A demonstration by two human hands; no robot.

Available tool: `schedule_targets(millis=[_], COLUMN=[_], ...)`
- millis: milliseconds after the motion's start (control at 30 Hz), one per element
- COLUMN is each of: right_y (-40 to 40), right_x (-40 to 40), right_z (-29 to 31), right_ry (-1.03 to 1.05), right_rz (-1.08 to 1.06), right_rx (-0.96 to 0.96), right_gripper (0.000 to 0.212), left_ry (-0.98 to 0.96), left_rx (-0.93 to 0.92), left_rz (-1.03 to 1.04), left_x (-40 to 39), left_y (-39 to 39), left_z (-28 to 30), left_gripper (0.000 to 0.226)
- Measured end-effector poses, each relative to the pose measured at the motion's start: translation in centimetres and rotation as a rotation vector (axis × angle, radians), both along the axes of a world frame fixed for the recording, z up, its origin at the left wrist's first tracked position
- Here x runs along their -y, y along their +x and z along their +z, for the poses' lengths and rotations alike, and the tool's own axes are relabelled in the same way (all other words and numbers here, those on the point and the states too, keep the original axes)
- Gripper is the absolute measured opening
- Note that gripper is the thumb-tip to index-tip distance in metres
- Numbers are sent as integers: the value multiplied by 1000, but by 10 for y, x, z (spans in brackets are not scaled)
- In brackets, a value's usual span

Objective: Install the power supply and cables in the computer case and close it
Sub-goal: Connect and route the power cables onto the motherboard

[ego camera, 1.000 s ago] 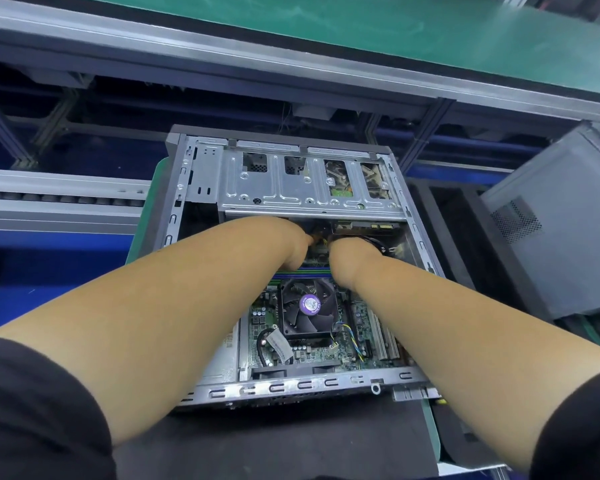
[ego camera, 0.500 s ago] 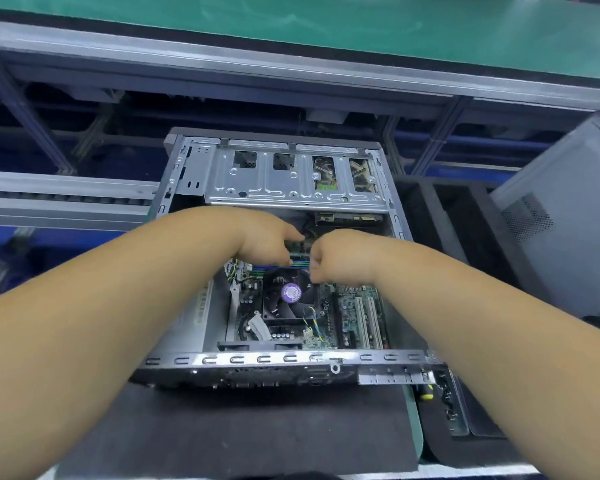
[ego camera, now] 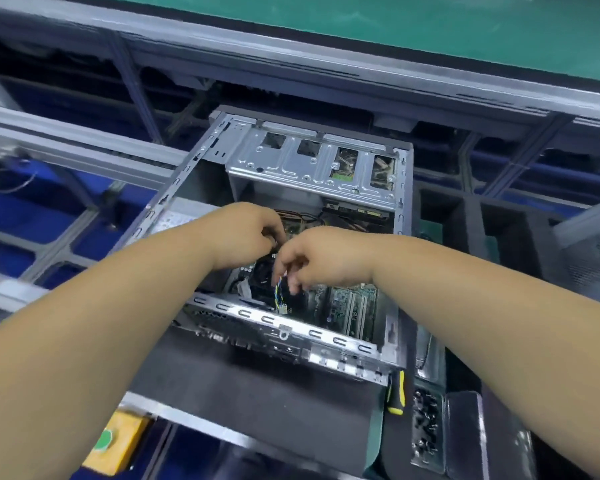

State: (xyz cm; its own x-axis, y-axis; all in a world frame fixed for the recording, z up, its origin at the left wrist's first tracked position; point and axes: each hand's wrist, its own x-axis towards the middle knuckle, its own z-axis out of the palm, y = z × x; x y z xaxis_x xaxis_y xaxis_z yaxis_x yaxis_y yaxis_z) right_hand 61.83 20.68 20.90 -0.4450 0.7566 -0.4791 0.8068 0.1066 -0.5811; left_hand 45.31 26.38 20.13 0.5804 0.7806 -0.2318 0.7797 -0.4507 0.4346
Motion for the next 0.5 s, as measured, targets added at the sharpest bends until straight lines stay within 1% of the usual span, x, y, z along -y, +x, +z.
schedule_targets(millis=[67,133,233,333,367,400,500], right_y=[-4,-7,-12,-15,-15,-16,-13], right_x=[-1,-2,-1,0,-2,-4,-8], right_z=[-4,-7,-7,-3,-2,-1,-3], right_ry=[-178,-324,-409,-471,-496,-523,-560], right_rz=[-90,-199,-320,-382,-394,-410,-494], right_rx=[-106,-149,-134,-93,-61,-23,64], right_gripper=[27,27,37,57,56,50,20], left_ry=[4,10,-2,-24,-26,-29,-62], left_rx=[42,65,74,68,60,50,8], left_rz=[60,106,136,101,76,46,-79], left_x=[6,10,14,9,5,1,-16], left_y=[-2,-3,-4,-4,-3,-2,5], left_z=[-3,-4,-2,3,4,6,8], left_gripper=[21,19,20,20,20,20,22])
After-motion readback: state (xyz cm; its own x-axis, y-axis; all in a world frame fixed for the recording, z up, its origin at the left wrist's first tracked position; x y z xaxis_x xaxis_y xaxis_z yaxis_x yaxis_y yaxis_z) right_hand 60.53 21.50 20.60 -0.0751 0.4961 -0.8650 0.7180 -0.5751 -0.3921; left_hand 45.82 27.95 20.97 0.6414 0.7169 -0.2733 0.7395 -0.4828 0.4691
